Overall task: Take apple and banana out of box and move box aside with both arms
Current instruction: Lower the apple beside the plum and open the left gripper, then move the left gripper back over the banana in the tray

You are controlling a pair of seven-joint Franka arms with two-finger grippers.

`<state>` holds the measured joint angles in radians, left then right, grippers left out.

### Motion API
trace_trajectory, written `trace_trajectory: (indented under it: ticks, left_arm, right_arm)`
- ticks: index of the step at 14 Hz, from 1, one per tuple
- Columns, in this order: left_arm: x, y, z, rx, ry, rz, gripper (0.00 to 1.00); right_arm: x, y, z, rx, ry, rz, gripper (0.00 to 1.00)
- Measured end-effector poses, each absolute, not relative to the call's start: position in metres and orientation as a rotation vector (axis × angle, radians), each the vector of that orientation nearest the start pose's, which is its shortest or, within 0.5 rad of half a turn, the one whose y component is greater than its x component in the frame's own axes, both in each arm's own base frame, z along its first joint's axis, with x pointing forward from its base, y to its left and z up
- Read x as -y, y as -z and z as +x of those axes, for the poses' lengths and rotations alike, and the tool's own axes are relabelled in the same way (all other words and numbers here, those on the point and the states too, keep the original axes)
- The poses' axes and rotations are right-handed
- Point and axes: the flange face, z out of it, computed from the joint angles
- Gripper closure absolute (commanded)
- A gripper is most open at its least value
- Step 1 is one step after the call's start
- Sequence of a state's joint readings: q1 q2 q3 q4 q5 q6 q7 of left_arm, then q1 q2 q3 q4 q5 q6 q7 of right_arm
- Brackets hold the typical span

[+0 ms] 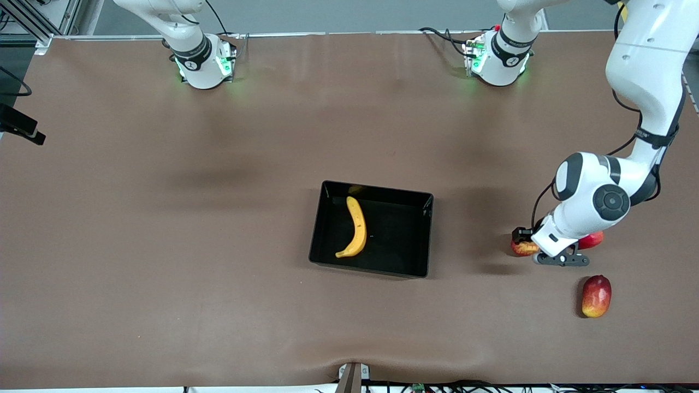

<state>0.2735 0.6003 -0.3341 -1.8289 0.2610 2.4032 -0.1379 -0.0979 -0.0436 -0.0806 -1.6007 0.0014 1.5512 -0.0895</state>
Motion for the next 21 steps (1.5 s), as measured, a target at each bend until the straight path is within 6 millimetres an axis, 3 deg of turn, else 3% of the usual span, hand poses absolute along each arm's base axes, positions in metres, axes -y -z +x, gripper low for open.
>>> trace_trajectory:
  ticks: [1, 5, 8, 11, 13, 18, 21]
  left_arm:
    - [0.022, -0.219, 0.653, -0.089, 0.035, -3.154, 0.01]
    - [0.017, -0.226, 0.663, -0.071, 0.065, -3.156, 0.00]
    - [0.041, -0.270, 0.672, -0.005, 0.040, -3.147, 0.00]
    - [0.121, -0.341, 0.661, 0.099, 0.041, -3.160, 0.00]
    - [0.183, -0.367, 0.642, 0.115, 0.046, -3.186, 0.00]
    - [0.330, -0.368, 0.591, -0.062, 0.022, -3.238, 0.00]
    - [0.398, -0.352, 0.570, -0.118, 0.009, -3.247, 0.00]
  right_arm:
    - [0.097, -0.632, 0.530, -0.139, -0.009, -3.133, 0.00]
    - [0.097, -0.632, 0.530, -0.140, -0.010, -3.133, 0.00]
    - [0.097, -0.632, 0.530, -0.140, -0.010, -3.133, 0.00]
    - [0.097, -0.632, 0.530, -0.140, -0.011, -3.133, 0.00]
    - [0.097, -0.631, 0.531, -0.140, -0.013, -3.133, 0.00]
    - [0.097, -0.631, 0.531, -0.139, -0.013, -3.133, 0.00]
    - [0.097, -0.629, 0.533, -0.139, -0.016, -3.133, 0.00]
